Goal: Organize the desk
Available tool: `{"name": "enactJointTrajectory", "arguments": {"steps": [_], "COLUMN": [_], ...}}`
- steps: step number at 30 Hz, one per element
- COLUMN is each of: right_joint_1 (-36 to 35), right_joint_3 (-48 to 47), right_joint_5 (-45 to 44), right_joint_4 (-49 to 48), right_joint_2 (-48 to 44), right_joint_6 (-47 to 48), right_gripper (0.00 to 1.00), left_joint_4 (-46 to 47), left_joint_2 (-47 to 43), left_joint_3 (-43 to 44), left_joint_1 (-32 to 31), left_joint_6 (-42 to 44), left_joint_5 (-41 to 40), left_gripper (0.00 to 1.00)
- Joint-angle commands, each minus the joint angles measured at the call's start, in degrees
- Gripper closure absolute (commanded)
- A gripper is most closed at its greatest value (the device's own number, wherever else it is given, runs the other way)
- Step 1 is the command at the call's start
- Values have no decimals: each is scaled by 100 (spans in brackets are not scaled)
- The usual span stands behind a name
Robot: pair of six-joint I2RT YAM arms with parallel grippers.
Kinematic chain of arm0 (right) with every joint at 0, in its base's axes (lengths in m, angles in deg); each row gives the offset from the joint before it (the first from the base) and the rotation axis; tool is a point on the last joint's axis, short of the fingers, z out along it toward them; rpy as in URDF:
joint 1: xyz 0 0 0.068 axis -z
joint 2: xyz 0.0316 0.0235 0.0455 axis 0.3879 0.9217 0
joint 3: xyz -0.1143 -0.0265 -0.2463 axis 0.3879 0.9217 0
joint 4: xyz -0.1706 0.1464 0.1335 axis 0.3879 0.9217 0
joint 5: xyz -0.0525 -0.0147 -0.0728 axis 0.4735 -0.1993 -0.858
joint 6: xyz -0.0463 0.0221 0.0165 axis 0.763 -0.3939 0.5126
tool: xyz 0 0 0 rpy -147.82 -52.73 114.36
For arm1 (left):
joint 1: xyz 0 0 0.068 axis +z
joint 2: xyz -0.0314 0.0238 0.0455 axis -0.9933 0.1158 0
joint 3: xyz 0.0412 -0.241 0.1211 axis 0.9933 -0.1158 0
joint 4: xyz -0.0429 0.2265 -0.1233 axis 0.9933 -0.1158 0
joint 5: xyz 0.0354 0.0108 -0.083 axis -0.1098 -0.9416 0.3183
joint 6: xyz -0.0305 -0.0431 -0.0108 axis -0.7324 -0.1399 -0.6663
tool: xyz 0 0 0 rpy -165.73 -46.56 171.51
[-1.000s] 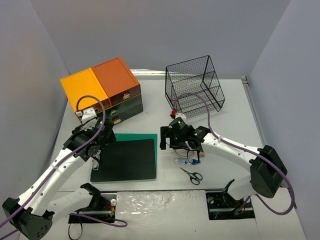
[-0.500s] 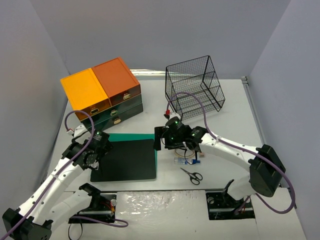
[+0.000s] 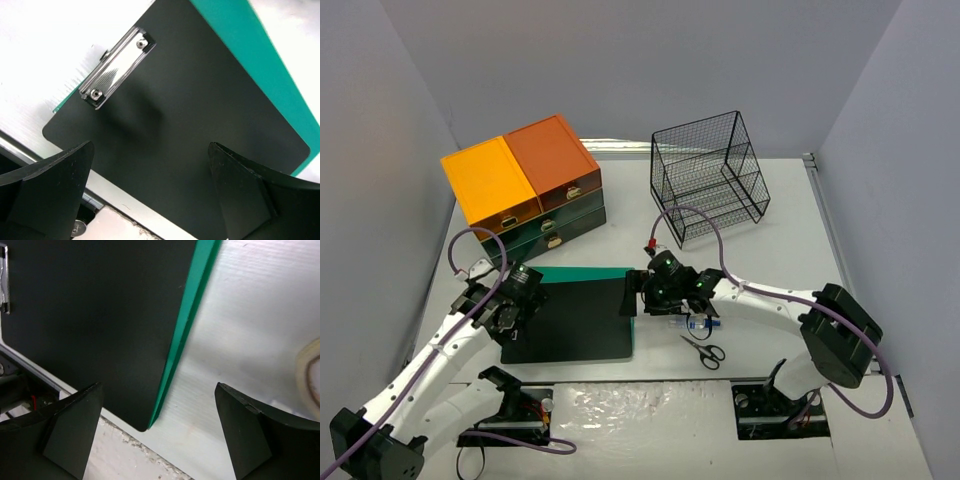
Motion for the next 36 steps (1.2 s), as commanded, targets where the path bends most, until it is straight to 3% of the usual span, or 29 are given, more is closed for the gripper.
{"name": "enactJointTrajectory", "arguments": {"steps": [1, 14, 28, 36], "right_joint_1": [-259, -553, -1081, -1213], "right_joint_3": [31, 253, -625, -1186], "right_joint_5": [402, 522, 615, 953], "right_joint_4": [-643, -820, -725, -720], "right_joint_2": [32, 278, 355, 1085], "right_joint_6": [-346, -726, -390, 52], "right_gripper": [11, 15, 14, 13], "left_joint_4": [-175, -433, -915, -1327], "left_joint_2": [88, 258, 424, 618], "left_joint_3": [-77, 250, 650, 745], "left_joint_1": [28, 26, 45, 182], "left_joint_6": [-602, -795, -1063, -1279], "left_joint_5": [91, -70, -798, -1048], "left_gripper": [3, 3, 3, 3]}}
